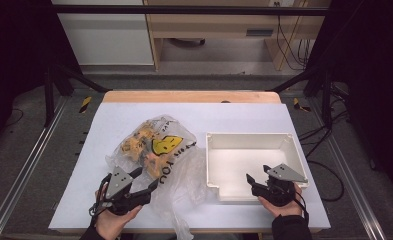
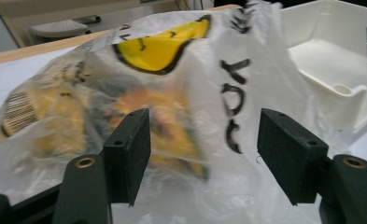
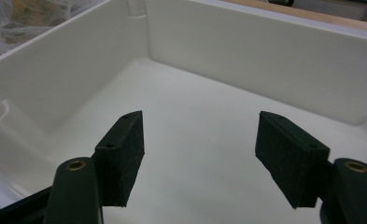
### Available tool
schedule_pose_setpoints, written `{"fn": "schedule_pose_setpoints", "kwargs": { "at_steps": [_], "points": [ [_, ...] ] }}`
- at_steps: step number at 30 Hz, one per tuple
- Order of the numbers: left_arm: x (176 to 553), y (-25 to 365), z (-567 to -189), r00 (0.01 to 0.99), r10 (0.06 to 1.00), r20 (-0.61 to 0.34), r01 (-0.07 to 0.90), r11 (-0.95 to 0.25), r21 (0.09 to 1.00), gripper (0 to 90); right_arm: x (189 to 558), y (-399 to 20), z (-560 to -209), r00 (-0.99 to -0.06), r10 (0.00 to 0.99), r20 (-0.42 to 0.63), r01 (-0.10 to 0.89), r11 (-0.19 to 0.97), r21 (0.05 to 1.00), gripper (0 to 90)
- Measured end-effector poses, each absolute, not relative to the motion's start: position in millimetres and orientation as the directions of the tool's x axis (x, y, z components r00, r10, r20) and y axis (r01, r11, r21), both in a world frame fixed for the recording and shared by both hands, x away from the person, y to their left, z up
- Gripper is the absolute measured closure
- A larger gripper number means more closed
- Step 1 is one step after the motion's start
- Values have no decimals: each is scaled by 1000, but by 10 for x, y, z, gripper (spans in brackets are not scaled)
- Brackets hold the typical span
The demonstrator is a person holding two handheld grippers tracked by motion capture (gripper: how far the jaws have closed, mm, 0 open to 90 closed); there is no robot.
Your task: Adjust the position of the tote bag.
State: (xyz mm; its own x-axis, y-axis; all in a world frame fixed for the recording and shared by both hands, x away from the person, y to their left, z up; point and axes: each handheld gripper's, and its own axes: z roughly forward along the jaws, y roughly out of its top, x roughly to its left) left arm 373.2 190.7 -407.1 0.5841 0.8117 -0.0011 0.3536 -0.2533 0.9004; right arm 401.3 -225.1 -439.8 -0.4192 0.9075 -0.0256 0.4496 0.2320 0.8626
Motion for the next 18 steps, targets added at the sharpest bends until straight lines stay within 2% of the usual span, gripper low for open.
{"fn": "schedule_pose_setpoints", "kwargs": {
  "at_steps": [15,18],
  "points": [
    [3669,1590,-4146,633,774,11,358,-305,883,313,4012,-2244,-4391,-422,906,-23,448,231,864,339],
    [3684,1523,-4198,640,768,26,368,-336,867,342,4008,-2238,-4389,-423,906,-23,444,230,866,339]
  ]
}}
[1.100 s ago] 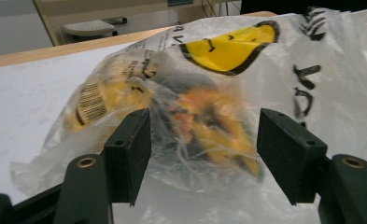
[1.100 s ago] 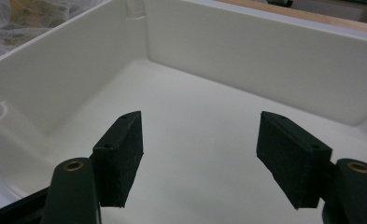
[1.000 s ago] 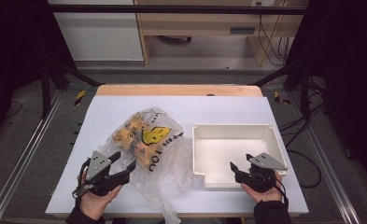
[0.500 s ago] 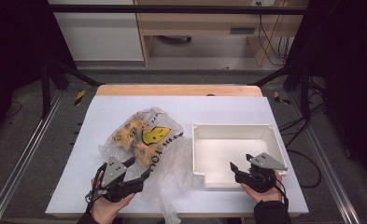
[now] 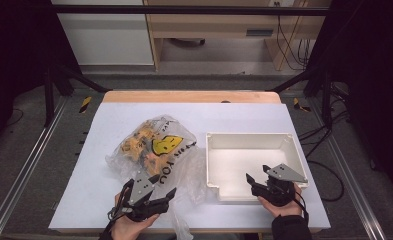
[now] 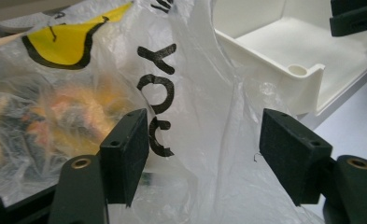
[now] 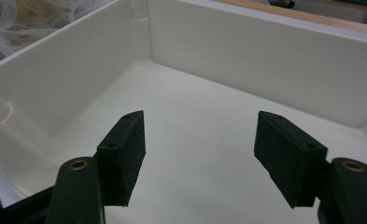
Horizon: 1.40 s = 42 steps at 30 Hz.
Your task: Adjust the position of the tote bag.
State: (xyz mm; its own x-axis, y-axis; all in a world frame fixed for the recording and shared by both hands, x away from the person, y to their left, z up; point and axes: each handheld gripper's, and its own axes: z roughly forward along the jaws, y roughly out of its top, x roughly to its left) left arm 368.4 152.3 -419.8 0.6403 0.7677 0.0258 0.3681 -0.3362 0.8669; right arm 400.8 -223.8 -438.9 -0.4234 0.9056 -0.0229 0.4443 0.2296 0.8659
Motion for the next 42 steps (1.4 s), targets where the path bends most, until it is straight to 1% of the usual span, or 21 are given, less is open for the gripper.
{"fn": "schedule_pose_setpoints", "kwargs": {
  "at_steps": [10,14,16,19,21,22,25,26,29,30,32,33,35,42],
  "points": [
    [3705,1469,-4287,654,757,16,398,-362,843,475,4008,-2216,-4391,-430,903,-19,448,231,863,339],
    [3692,1434,-4304,668,744,9,400,-369,839,463,4012,-2219,-4397,-431,902,-28,444,239,864,339],
    [3664,1396,-4303,677,736,4,387,-361,849,411,4013,-2221,-4398,-430,902,-27,444,237,864,338],
    [3672,1351,-4337,677,735,15,397,-382,834,416,4010,-2216,-4394,-431,902,-21,447,234,864,338],
    [3686,1344,-4355,675,738,20,406,-393,825,462,4009,-2215,-4393,-432,902,-24,443,235,865,339],
    [3717,1349,-4387,664,748,20,433,-406,805,501,4007,-2213,-4390,-431,902,-24,443,235,865,340],
    [3742,1384,-4395,656,754,12,457,-410,789,660,4003,-2217,-4382,-432,901,-27,437,235,868,351],
    [3762,1423,-4381,652,758,-5,475,-404,782,699,3997,-2214,-4377,-431,902,-19,440,229,868,356],
    [3774,1459,-4368,646,764,-5,481,-402,779,800,3994,-2214,-4370,-437,899,-25,434,234,870,372],
    [3780,1477,-4364,645,764,-8,483,-399,779,800,3987,-2206,-4362,-439,898,-20,434,231,871,379],
    [3783,1506,-4353,641,767,-14,485,-391,782,850,3965,-2179,-4330,-448,894,-18,424,230,876,403],
    [3783,1530,-4339,640,768,-14,480,-385,788,850,3965,-2179,-4330,-448,894,-18,424,230,876,403],
    [3769,1602,-4286,632,775,-22,468,-358,808,882,3931,-2127,-4270,-469,883,-7,405,223,887,425],
    [3751,1802,-4173,610,792,-36,442,-302,844,892,3872,-1932,-4155,-527,850,-2,372,233,899,479]
  ]
}}
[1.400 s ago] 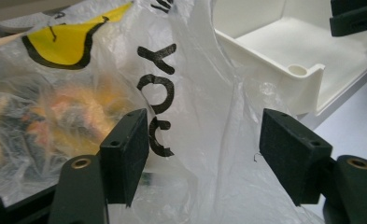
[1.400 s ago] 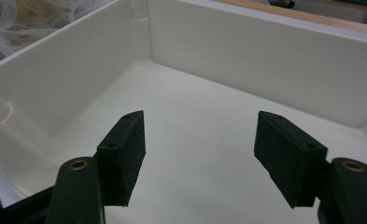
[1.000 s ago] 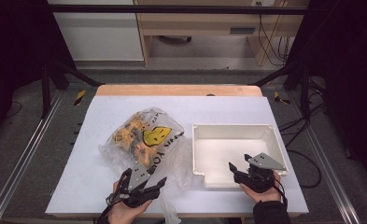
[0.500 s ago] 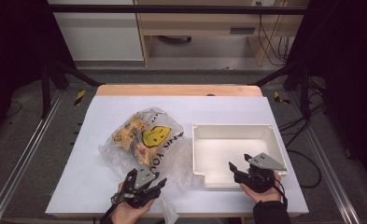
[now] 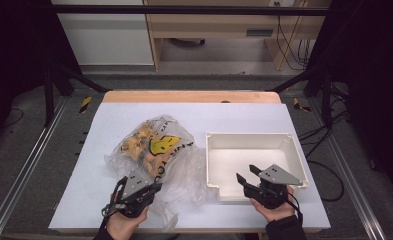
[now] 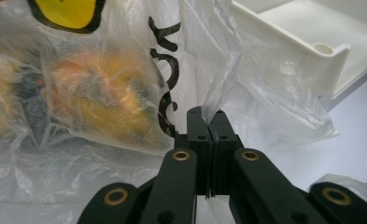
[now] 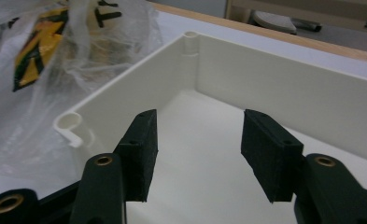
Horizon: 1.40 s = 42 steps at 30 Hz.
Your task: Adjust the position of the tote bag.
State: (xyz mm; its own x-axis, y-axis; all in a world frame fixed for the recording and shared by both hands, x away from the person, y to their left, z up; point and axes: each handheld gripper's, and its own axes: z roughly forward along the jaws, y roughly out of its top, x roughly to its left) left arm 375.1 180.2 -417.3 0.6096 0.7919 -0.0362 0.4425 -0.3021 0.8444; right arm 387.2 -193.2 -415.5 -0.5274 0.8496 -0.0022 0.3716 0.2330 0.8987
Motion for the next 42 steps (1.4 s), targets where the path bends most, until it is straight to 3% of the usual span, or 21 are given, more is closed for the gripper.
{"fn": "schedule_pose_setpoints", "kwargs": {
  "at_steps": [13,29,33,34,37,38,39,40,42],
  "points": [
    [3775,2058,-4051,577,815,-45,407,-240,881,893,3836,-1057,-4035,-692,721,26,327,282,902,497],
    [3835,2231,-4004,548,834,-65,406,-197,892,894,3955,-479,-4353,-735,679,-8,364,404,840,448],
    [3839,2255,-4000,547,834,-69,405,-191,894,894,3960,-482,-4432,-719,695,-11,399,425,813,538],
    [3840,2260,-3999,547,835,-68,405,-192,894,894,3965,-487,-4462,-708,706,-21,417,442,794,622],
    [3841,2269,-3998,546,835,-68,405,-192,894,894,3970,-493,-4482,-708,706,-24,427,455,781,711],
    [3844,2274,-4000,545,836,-68,407,-193,893,894,3969,-499,-4491,-710,703,-26,436,469,768,828],
    [3844,2274,-4000,545,836,-68,407,-193,893,894,3969,-499,-4491,-710,703,-26,436,469,768,828],
    [3846,2285,-4000,544,836,-69,409,-193,892,894,3967,-508,-4494,-721,693,-5,449,474,758,900],
    [3844,2304,-3999,542,838,-66,410,-195,891,894,3953,-500,-4491,-731,682,7,454,479,751,900]
  ]
}}
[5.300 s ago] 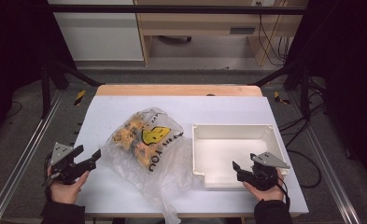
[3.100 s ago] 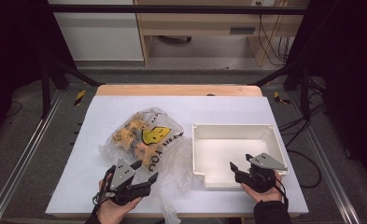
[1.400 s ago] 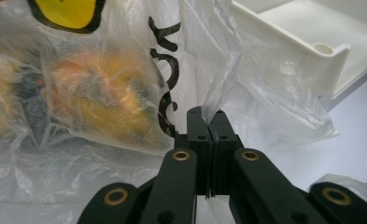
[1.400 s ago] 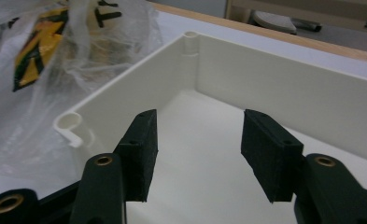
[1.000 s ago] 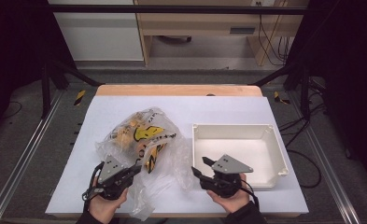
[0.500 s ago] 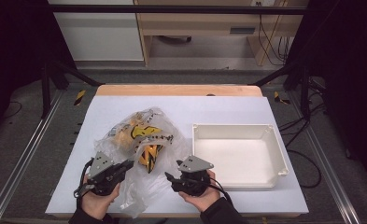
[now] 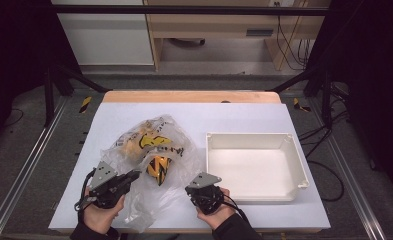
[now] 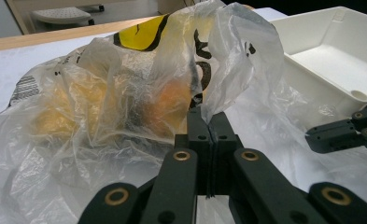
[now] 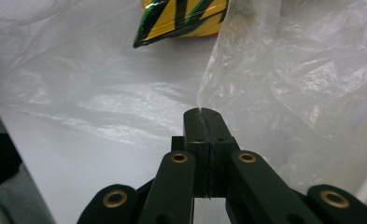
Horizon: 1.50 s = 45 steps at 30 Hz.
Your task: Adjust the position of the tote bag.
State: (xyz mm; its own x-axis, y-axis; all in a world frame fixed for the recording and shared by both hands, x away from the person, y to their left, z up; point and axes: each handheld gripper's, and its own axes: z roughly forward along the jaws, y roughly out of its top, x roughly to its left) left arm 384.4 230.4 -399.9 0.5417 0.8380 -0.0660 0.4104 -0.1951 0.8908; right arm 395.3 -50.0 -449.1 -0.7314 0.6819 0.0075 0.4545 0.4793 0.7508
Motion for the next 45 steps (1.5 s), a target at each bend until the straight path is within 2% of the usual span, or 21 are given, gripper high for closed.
{"fn": "schedule_pose_setpoints", "kwargs": {
  "at_steps": [8,17,18,19,20,21,23,25,26,27,30,32,33,36,42,43,44,45],
  "points": [
    [3850,2485,-3997,509,858,-73,428,-179,886,895,3761,-373,-4389,-797,602,54,408,470,782,900],
    [3882,2603,-4023,468,883,-33,435,-198,878,894,3580,-137,-4394,-847,521,111,388,460,799,891],
    [3888,2608,-4029,466,884,-30,438,-201,876,894,3583,-136,-4404,-846,522,107,385,459,801,843],
    [3894,2611,-4036,466,884,-26,439,-205,875,894,3583,-136,-4404,-846,522,107,385,459,801,843],
    [3900,2611,-4043,467,884,-24,438,-208,875,893,3609,-177,-4376,-838,537,91,374,446,813,762],
    [3903,2608,-4048,469,883,-16,436,-215,874,893,3609,-177,-4376,-838,537,91,374,446,813,762],
    [3909,2599,-4059,474,881,-5,432,-228,873,892,3648,-267,-4287,-826,558,83,360,407,839,661],
    [3923,2594,-4073,475,880,10,428,-241,871,892,3699,-378,-4176,-803,592,68,342,364,867,619],
    [3945,2605,-4085,472,881,24,429,-254,867,892,3770,-460,-4109,-770,637,27,321,350,880,541],
    [3945,2605,-4085,472,881,24,429,-254,867,892,3770,-460,-4109,-770,637,27,321,350,880,541],
    [3979,2655,-4087,472,881,14,435,-247,866,892,3893,-501,-4190,-729,684,18,350,350,869,450],
    [3991,2688,-4085,471,882,14,431,-244,869,892,3940,-463,-4303,-732,681,11,370,384,846,427],
    [3995,2703,-4081,473,881,14,430,-244,869,892,3960,-403,-4398,-745,667,-13,366,425,828,429],
    [4000,2749,-4067,469,883,24,426,-250,870,892,3976,-360,-4462,-747,664,-30,363,446,818,452],
    [4031,2821,-4087,467,884,28,440,-260,859,892,4022,-269,-4693,-751,658,-57,402,524,751,691],
    [4031,2821,-4087,467,884,28,440,-260,859,892,4022,-269,-4693,-751,658,-57,402,524,751,691],
    [4034,2808,-4098,472,881,32,446,-270,853,892,4031,-255,-4753,-750,659,-60,422,546,724,748],
    [4034,2808,-4098,472,881,32,446,-270,853,892,4031,-255,-4753,-750,659,-60,422,546,724,748]
  ]
}}
